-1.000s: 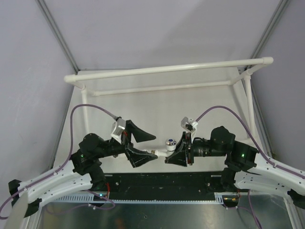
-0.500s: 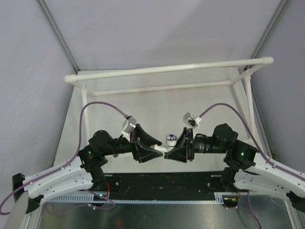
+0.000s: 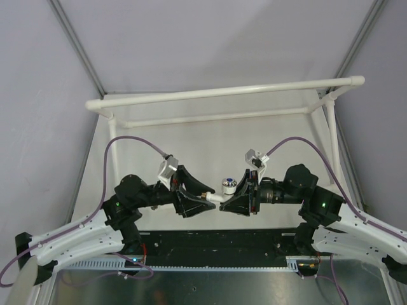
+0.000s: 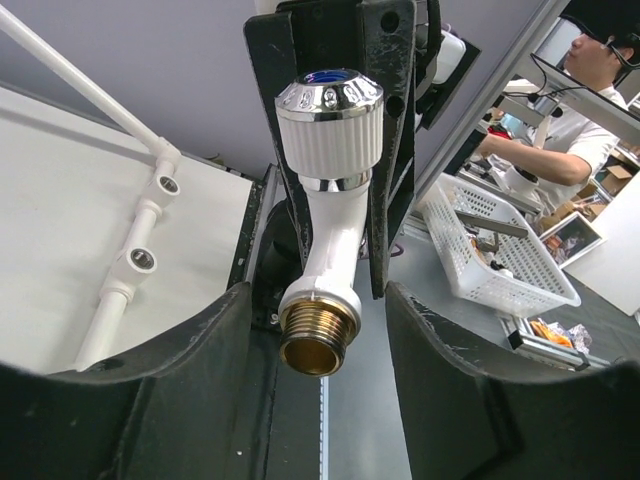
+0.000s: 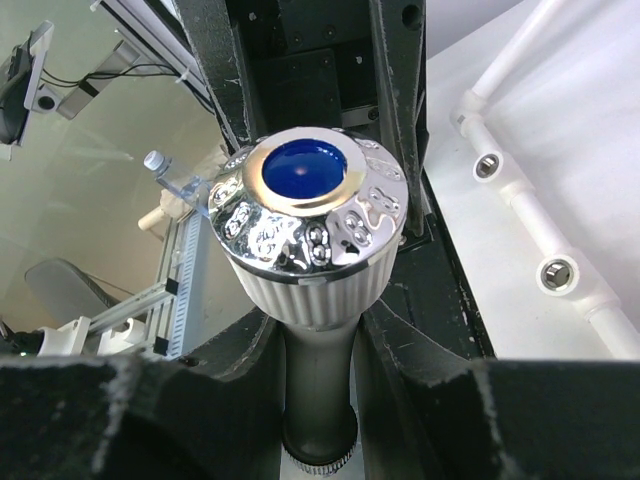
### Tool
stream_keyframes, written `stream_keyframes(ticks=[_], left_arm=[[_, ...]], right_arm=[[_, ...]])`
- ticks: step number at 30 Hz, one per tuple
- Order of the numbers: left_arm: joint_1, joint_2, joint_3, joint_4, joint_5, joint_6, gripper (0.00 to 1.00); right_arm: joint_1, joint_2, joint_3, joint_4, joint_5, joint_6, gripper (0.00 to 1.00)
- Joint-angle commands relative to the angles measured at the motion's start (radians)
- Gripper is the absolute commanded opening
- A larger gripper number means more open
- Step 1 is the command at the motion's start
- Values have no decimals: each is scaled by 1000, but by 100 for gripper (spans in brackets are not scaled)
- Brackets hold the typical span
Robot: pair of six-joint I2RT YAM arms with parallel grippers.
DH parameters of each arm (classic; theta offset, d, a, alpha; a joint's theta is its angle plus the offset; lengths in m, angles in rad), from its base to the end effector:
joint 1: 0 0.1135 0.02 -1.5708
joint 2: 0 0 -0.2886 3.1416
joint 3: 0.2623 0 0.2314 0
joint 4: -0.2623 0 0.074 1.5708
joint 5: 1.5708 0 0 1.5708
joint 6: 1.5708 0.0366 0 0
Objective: Install the water faucets
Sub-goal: Adjust the water faucet.
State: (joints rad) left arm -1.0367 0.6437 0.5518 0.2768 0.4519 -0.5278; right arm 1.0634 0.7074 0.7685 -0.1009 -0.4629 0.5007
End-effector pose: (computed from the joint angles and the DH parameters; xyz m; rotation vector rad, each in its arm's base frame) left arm 0.0485 -0.1134 0.3456 0.8069 1.3944 -1.5713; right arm 0.0473 0.1187 0.3703 -0.8951 1.6228 1.5264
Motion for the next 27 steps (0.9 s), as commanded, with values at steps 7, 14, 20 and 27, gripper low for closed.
stream_keyframes(ticks=[7, 14, 20, 27], left_arm=[[-5, -14, 2, 58, 29, -11, 46], [-6, -11, 1, 71, 44, -17, 32], [-10, 0, 6, 87, 106, -2, 2], [-16, 19, 1, 109, 77, -19, 0]], right_arm=[[-7, -25, 9, 19, -29, 0, 0], [-7, -29, 9, 12, -25, 0, 0], [-9, -31, 8, -4, 7, -11, 0], [-13, -53, 9, -9, 95, -18, 26]])
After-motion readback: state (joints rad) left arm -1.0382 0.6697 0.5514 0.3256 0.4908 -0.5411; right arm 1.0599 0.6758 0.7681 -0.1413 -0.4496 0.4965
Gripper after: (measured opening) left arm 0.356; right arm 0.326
